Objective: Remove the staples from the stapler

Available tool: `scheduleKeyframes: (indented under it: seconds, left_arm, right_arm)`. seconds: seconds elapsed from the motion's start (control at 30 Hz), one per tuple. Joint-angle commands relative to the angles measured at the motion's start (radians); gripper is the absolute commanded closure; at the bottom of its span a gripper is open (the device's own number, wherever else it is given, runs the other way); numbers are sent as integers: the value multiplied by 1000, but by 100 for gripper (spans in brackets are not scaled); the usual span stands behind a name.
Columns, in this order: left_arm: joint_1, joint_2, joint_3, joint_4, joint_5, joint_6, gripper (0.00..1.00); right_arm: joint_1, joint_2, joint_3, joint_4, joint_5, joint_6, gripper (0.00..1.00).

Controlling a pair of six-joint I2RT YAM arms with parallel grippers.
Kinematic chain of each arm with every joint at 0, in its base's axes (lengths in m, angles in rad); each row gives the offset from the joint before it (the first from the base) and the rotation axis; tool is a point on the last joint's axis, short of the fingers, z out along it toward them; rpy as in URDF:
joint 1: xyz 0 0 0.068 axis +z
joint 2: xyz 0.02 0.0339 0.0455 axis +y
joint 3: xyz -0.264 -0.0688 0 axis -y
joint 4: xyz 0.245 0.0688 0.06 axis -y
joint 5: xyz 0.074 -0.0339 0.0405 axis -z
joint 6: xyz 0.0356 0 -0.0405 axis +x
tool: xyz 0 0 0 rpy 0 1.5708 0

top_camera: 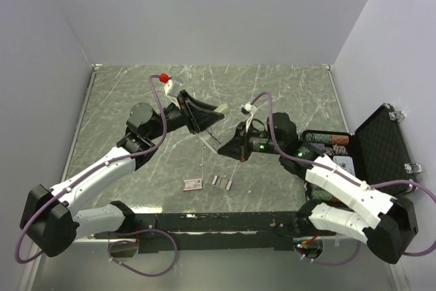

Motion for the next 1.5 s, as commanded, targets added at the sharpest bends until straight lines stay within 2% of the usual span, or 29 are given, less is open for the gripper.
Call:
scheduleKeyframes:
  seconds: [0.0,0.2,0.47,0.67,1.03,1.47]
  left_arm:
    - [-12,12,35,136,-56,-28,99]
    - [-21,20,47,112,-18,-14,99]
    - [-68,23,52,16,-8,53,99]
    - [-79,20,49,-20,-13,85,99]
    - [-107,26,58,-67,-31,127,99]
    - [-131,31,59,-82,-79,121,99]
  right_arm:
    - [25,-6,13,62,-58,28,100]
    - [26,-16,45,28,-14,-8,100]
    - [25,-17,183,-189,147,-142,100]
    - [25,-13,261,-291,258,-216,100]
    - [23,-32,336,-358,382,-287,100]
    - [23,-69,369,-317,466,-302,100]
